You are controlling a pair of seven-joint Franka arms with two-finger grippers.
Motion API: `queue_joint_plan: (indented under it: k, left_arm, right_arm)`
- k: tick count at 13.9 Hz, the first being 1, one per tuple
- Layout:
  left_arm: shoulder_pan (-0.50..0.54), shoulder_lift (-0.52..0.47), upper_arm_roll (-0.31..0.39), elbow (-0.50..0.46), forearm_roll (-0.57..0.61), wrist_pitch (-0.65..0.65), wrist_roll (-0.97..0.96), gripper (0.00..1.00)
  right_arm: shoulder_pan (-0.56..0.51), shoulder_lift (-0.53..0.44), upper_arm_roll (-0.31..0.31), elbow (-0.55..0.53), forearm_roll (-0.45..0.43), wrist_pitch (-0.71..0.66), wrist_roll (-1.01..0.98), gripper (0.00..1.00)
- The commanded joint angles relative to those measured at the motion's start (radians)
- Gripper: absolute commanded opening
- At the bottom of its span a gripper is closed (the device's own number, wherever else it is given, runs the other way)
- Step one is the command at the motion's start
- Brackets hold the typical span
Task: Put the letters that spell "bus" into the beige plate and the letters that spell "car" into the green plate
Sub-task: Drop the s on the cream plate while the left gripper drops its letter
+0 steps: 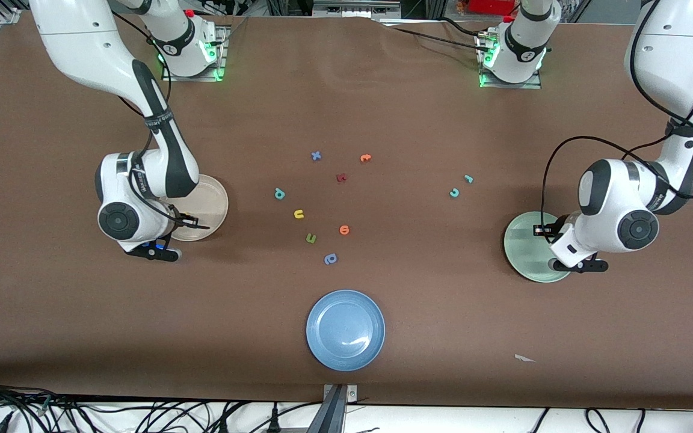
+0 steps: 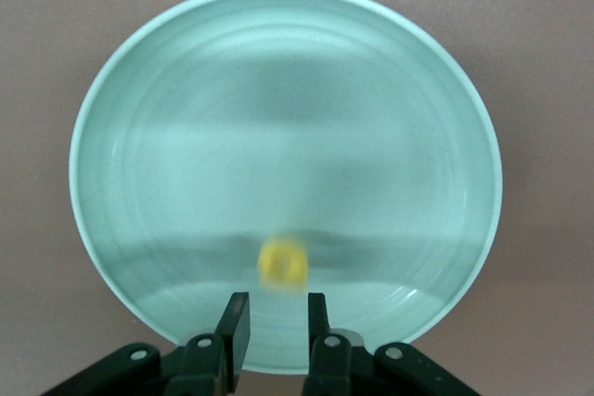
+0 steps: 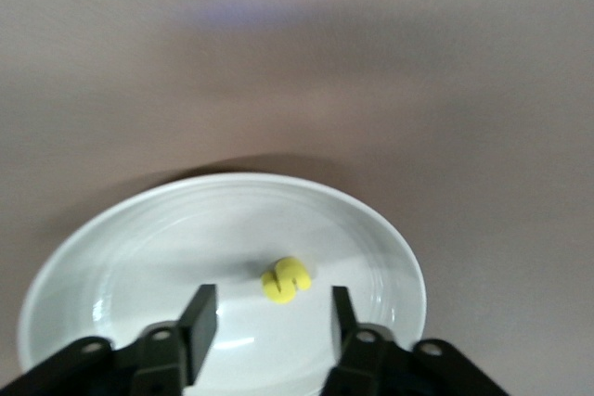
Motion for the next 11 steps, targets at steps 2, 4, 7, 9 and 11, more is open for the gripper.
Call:
queue_joint_plan:
  k: [2, 4, 7, 9, 11]
  left_arm:
    - [0.002, -0.003, -0.004, 0.025, 0.014, -0.009, 0.011, 0.89]
    - [-0.006, -0.02, -0.014, 0.022, 0.009, -0.016, -0.024, 0.99]
    - [-0.007, -0.026, -0.094, 0.008, -0.017, -0.018, -0.198, 0.99]
    - [-0.007, -0.03, -0.15, -0.008, -0.055, -0.018, -0.258, 0.99]
    - [-0.009, -0.043, -0.212, -0.045, -0.057, -0.012, -0.336, 0.9]
  right_arm:
    - [0.012, -0.077, 0.037, -0.013, 0.051, 0.002, 0.062, 0.99]
    - [0.015, -0.077, 0.108, 0.004, 0.057, 0.011, 0.139, 0.98]
    - [0.015, -0.068, 0.203, 0.051, 0.059, 0.03, 0.144, 0.96]
    - [0.052, -0.04, 0.246, 0.058, 0.059, 0.108, 0.184, 0.87]
    - [0.128, 0.0, 0.249, 0.077, 0.045, 0.171, 0.204, 0.78]
